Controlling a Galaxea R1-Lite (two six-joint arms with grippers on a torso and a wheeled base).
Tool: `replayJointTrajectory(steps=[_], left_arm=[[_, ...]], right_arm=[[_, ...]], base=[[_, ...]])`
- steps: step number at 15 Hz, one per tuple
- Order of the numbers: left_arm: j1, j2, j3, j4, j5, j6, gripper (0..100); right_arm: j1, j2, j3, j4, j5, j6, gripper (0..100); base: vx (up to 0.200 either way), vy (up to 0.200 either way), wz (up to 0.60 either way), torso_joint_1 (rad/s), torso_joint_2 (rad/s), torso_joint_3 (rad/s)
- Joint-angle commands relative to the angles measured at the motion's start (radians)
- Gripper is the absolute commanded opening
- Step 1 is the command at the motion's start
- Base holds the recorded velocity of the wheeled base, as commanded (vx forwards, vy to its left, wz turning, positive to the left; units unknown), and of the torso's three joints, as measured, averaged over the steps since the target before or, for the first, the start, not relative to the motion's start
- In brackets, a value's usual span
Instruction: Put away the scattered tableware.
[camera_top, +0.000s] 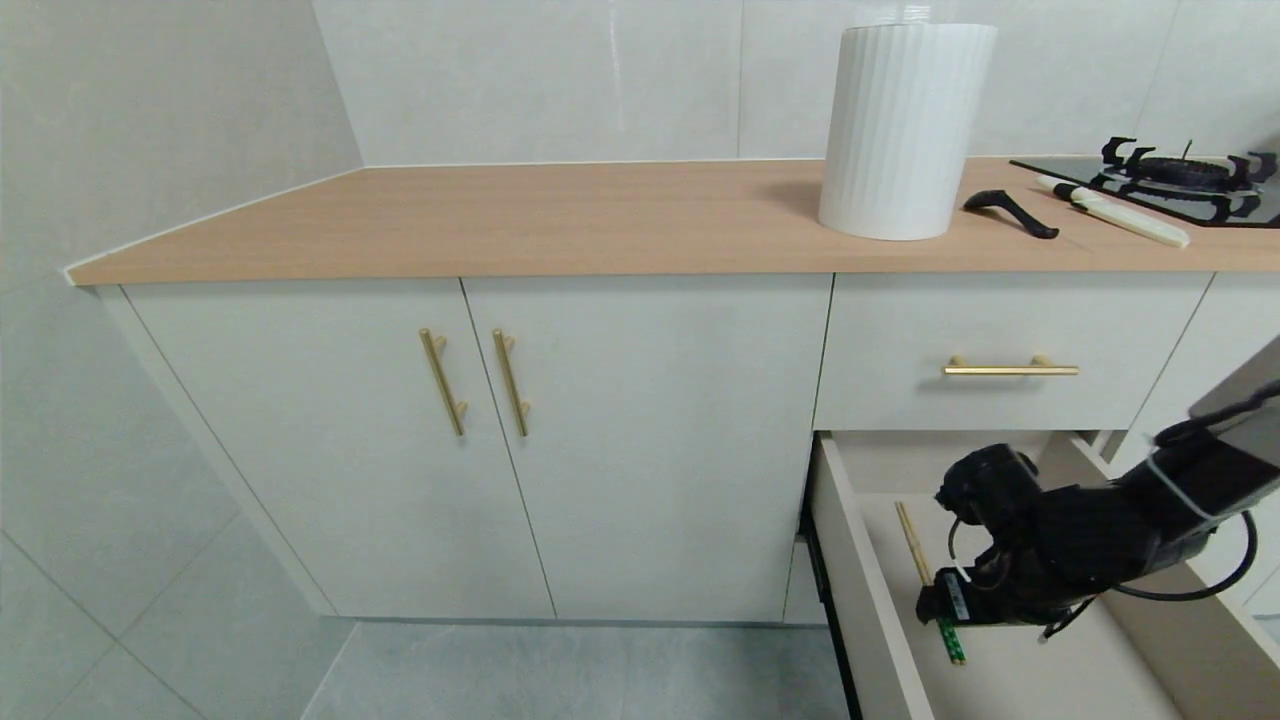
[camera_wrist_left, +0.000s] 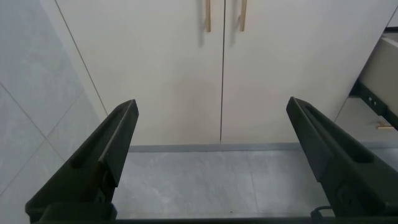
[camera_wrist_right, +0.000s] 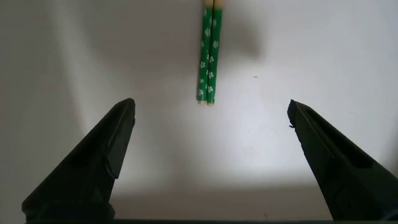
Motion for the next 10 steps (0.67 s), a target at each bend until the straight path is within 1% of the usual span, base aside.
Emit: replayJointTrajectory(steps=[1, 3, 5, 7, 9, 10], left_arm=[[0.0, 0.0, 0.0, 0.0, 0.0, 0.0, 100], [0.0, 0.0, 0.0, 0.0, 0.0, 0.0, 100], [0.0, 0.0, 0.0, 0.0, 0.0, 0.0, 100], [0.0, 0.0, -0.001, 0.0, 0.0, 0.0, 100], [0.0, 0.0, -0.001, 0.0, 0.0, 0.0, 100], [0.0, 0.0, 0.0, 0.0, 0.0, 0.0, 100]], right_arm=[[-0.015, -0.414, 0.068, 0.002, 0.042, -0.062, 100], [-0.087, -0.569, 0.075, 0.01, 0.081, -0.142, 100], [-0.141, -0.656, 0.071, 0.011, 0.087, -0.175, 100], [-0.192, -0.731, 0.065, 0.01, 0.117, -0.204, 100], [-0.218, -0.779, 0.067, 0.01, 0.191, -0.227, 100], [-0.218, -0.787, 0.067, 0.011, 0.199, -0.227, 100]], base=[[0.0, 0.0, 0.0, 0.0, 0.0, 0.0], [0.0, 0.0, 0.0, 0.0, 0.0, 0.0], [0.0, 0.0, 0.0, 0.0, 0.0, 0.0], [0.0, 0.0, 0.0, 0.0, 0.0, 0.0], [0.0, 0.0, 0.0, 0.0, 0.0, 0.0], [0.0, 0.0, 0.0, 0.0, 0.0, 0.0]])
